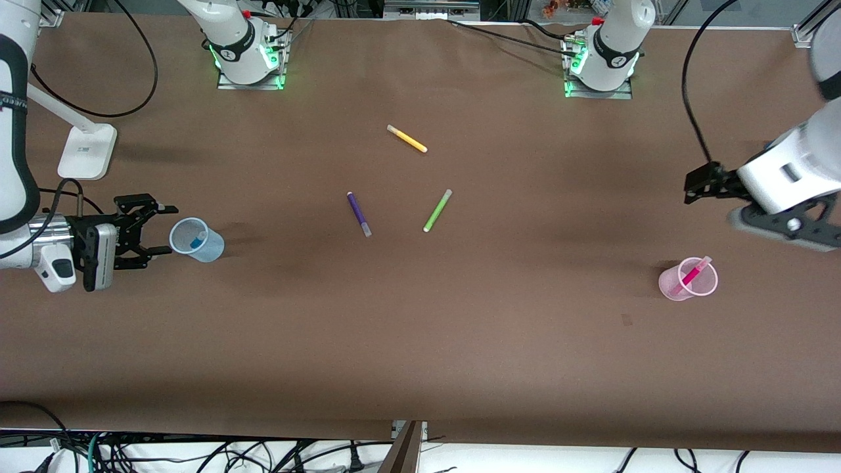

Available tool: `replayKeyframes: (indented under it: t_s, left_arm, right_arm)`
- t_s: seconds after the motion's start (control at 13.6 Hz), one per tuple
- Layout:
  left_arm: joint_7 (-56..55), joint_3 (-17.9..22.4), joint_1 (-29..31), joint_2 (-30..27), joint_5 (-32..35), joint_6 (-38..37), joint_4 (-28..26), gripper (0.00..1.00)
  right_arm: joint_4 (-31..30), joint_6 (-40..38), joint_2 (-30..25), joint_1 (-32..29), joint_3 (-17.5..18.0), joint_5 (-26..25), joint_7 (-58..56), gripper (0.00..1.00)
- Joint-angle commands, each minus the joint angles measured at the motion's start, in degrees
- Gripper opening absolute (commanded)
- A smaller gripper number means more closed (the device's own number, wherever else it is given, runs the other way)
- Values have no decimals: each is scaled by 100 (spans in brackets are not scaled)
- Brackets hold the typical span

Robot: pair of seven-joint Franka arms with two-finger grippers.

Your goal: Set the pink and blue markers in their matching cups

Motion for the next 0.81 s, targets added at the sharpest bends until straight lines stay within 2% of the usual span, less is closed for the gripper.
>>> replayKeyframes:
  t_s: [0.0, 0.15, 0.51, 0.66, 0.74]
  left_arm:
    - [-5, 49, 164, -801, -285, 843, -1319, 100]
    - [-5, 49, 173, -1005, -303, 1293, -1848, 100]
    - [3, 66, 164, -979, -312, 1330, -1807, 100]
    - [21, 58, 173, -988, -320, 1304, -1833, 100]
    - [21, 58, 173, -988, -320, 1295, -1824, 100]
  right_arm:
    - [583, -193, 12, 303, -5, -506, 1889, 100]
    - [672, -211, 12, 487, 3, -892, 2851, 100]
    - [620, -211, -277, 1128, 21, -1745, 5617, 100]
    - [297, -159, -653, 1384, 117, -2272, 6551, 100]
    - [25, -97, -908, 1385, 170, -2326, 6607, 100]
